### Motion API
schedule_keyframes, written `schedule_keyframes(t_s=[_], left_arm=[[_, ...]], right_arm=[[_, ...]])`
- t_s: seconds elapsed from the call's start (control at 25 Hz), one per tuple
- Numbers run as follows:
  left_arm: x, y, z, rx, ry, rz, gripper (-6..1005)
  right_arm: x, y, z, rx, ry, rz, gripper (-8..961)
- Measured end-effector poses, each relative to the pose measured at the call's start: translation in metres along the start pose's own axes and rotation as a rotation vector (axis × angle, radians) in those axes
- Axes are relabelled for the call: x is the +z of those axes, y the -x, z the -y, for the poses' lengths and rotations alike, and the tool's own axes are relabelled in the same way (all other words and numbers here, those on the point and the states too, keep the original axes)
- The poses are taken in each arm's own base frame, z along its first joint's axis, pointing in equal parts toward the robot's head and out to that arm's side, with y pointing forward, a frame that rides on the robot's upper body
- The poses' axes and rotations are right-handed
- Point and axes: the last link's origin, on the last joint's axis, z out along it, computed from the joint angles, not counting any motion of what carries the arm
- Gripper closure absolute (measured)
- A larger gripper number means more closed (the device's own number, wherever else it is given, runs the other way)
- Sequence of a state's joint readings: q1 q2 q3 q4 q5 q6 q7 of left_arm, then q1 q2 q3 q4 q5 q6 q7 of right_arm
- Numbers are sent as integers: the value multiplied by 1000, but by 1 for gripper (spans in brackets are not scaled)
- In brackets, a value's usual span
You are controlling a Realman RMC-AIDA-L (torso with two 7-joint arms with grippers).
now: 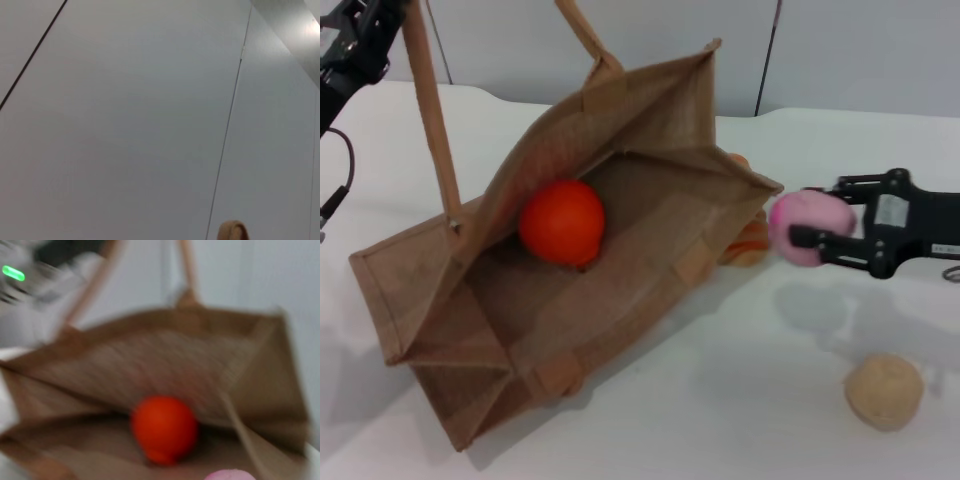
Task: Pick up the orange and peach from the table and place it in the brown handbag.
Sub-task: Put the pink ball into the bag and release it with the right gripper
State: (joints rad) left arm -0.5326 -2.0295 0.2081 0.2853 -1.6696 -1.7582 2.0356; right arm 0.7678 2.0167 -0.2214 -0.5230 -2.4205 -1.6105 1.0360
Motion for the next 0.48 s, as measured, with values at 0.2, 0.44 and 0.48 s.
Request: schedule_keyframes(t_s=[0.2,0.44,0.48], left_arm=[[6,2,0,-2,13,11,882],[15,3,-2,-7,39,20,882],[17,3,-3,-9,46,23,882]], right_arm=[[25,22,-17,-97,189,49,491],[83,45,-25,-191,327,-8,492],[94,47,-25,-206,325,-28,492]])
